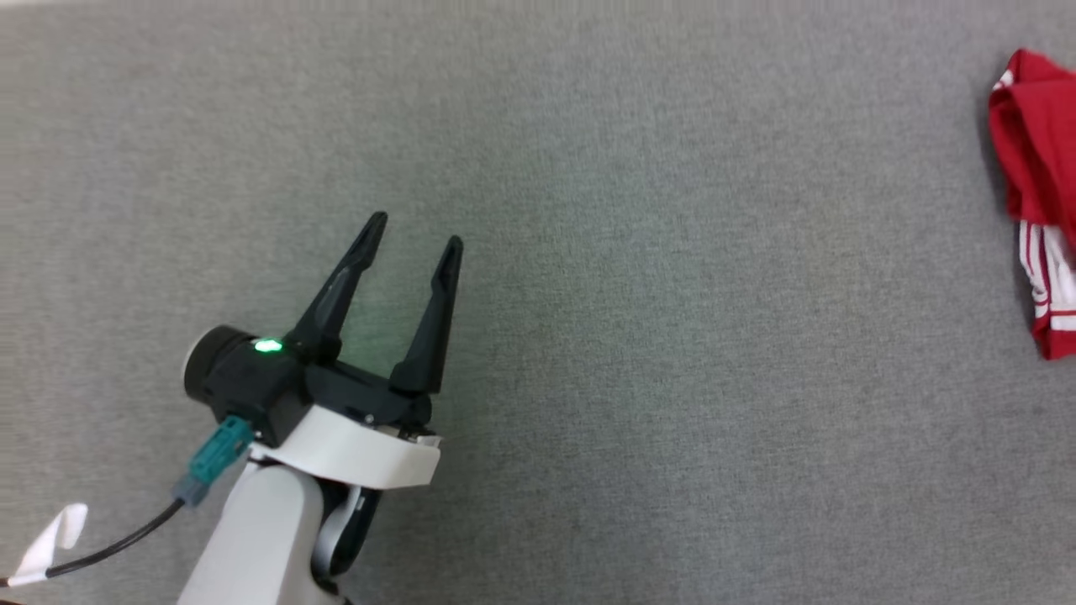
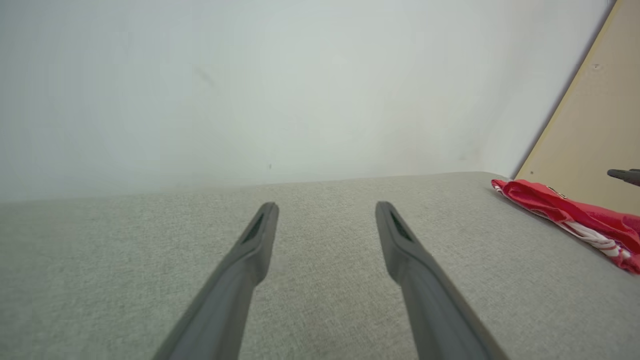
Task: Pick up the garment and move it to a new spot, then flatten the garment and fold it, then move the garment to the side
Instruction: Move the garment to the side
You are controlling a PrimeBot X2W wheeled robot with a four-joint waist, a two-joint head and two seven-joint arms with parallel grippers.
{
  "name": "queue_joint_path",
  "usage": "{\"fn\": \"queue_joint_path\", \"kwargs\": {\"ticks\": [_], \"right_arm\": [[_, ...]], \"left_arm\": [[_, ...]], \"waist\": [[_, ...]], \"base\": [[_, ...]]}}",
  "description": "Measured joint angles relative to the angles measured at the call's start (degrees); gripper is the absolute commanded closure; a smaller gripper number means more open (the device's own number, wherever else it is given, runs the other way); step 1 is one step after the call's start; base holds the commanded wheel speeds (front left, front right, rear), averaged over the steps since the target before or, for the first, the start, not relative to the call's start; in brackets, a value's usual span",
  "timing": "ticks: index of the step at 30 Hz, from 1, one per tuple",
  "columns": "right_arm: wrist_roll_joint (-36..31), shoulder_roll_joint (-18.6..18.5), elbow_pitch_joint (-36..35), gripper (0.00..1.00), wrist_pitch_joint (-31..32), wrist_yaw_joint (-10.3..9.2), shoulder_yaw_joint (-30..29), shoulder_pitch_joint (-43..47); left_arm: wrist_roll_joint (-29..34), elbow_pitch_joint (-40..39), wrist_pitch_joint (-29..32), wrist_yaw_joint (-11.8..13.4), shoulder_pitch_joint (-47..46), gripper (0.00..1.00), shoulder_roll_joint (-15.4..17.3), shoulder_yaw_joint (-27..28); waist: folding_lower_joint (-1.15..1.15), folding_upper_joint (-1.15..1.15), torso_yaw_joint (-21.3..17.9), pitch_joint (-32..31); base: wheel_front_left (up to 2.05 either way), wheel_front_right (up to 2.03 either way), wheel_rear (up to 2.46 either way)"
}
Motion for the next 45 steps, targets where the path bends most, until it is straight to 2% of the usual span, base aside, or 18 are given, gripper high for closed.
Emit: {"fn": "queue_joint_path", "kwargs": {"ticks": [5, 14, 17, 24, 32, 36, 45], "right_arm": [[-1.46, 2.71, -3.60, 0.00, -3.59, 0.00, 2.83, 0.26], [-1.72, 5.24, -16.85, 0.00, -5.13, 0.00, 5.66, 7.45], [-1.67, 6.38, -22.10, 0.00, -5.35, 0.00, 5.27, 11.48], [-0.87, 10.73, -34.87, 0.00, -5.44, 0.00, -0.03, 24.04], [-5.39, 17.58, -47.81, 0.00, -4.23, 0.00, -4.10, 36.62], [-6.60, 20.61, -52.85, 0.00, -4.17, 0.00, -3.93, 41.01], [-7.81, 25.07, -56.34, 0.00, -5.41, 0.00, -1.57, 48.82]], "left_arm": [[-0.19, 0.02, 0.00, 0.00, 2.57, 0.00, -0.76, 2.99], [-0.24, 1.94, 0.01, 0.00, 7.26, 0.00, -1.90, 6.53], [-0.22, 2.67, 0.00, 0.05, 8.32, 0.00, -2.31, 8.49], [0.07, 4.48, 0.01, 0.18, 10.79, 0.00, -3.15, 12.59], [0.66, 5.87, 0.00, 0.15, 12.90, 0.00, -3.42, 15.48], [1.20, 6.49, 0.01, 0.15, 14.00, 0.00, -3.53, 16.07], [2.66, 7.54, 0.01, 0.14, 15.49, 0.00, -4.13, 16.18]], "waist": [[0.00, 0.00, 1.04, -4.46], [-0.01, 0.00, 3.96, -13.56], [-0.01, 0.00, 5.23, -16.19], [-0.02, -0.01, 8.26, -20.94], [-0.02, 0.00, 9.71, -23.40], [-0.02, 0.00, 9.34, -23.63], [-0.02, 0.00, 9.36, -25.07]], "base": [[0.00, 0.00, 0.00], [0.00, 0.00, 0.00], [0.00, 0.00, 0.00], [0.00, 0.00, 0.00], [0.00, 0.00, 0.00], [0.00, 0.00, 0.00], [0.00, 0.00, 0.00]]}}
